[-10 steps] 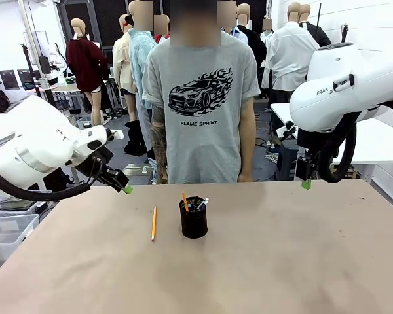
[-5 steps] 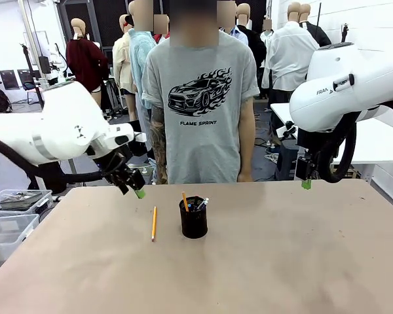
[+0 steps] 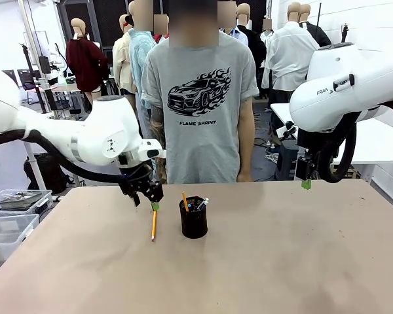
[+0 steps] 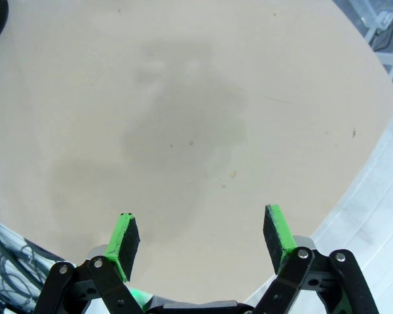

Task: Place the pens into the pen holder.
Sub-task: Pick up a writing instrument from the table and place it into the Pen holder.

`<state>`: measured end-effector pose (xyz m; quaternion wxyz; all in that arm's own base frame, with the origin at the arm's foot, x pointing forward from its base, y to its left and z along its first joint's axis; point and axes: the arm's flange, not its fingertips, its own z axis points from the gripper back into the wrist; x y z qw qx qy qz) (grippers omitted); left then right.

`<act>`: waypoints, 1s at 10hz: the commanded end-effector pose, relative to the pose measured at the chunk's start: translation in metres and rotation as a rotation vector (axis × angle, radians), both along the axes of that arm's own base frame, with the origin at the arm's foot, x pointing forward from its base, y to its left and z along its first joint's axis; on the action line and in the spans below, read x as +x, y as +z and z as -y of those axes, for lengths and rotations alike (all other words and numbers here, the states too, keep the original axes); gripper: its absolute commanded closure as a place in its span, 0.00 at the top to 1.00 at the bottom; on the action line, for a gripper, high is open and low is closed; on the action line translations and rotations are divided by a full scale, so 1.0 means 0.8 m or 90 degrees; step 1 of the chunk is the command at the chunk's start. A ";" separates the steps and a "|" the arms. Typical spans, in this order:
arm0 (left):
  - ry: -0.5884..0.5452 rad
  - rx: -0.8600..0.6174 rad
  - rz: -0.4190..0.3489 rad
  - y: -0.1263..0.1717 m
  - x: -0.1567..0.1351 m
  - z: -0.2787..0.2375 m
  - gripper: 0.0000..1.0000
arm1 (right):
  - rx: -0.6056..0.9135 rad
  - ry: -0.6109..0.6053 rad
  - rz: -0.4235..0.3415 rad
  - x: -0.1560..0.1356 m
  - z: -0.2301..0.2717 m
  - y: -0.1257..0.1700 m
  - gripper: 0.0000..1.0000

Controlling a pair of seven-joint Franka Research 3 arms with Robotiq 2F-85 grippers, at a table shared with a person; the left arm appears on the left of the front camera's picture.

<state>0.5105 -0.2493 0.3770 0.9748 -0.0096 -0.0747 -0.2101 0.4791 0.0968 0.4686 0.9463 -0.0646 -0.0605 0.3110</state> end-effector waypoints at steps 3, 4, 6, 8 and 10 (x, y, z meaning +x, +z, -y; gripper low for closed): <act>0.053 0.045 -0.041 -0.031 0.018 0.016 0.73 | -0.001 -0.004 0.000 0.000 0.000 0.000 0.94; 0.052 0.040 -0.048 -0.040 0.018 0.016 0.73 | -0.001 -0.004 0.000 0.000 0.000 0.000 0.94; 0.073 0.021 -0.057 -0.058 0.026 0.010 0.73 | -0.001 -0.004 0.000 0.000 0.000 0.000 0.94; 0.078 0.010 -0.067 -0.069 0.032 0.009 0.73 | -0.001 -0.004 0.000 0.000 0.000 0.000 0.94; 0.081 0.007 -0.074 -0.081 0.039 0.015 0.73 | -0.001 -0.004 0.000 0.000 0.000 0.000 0.94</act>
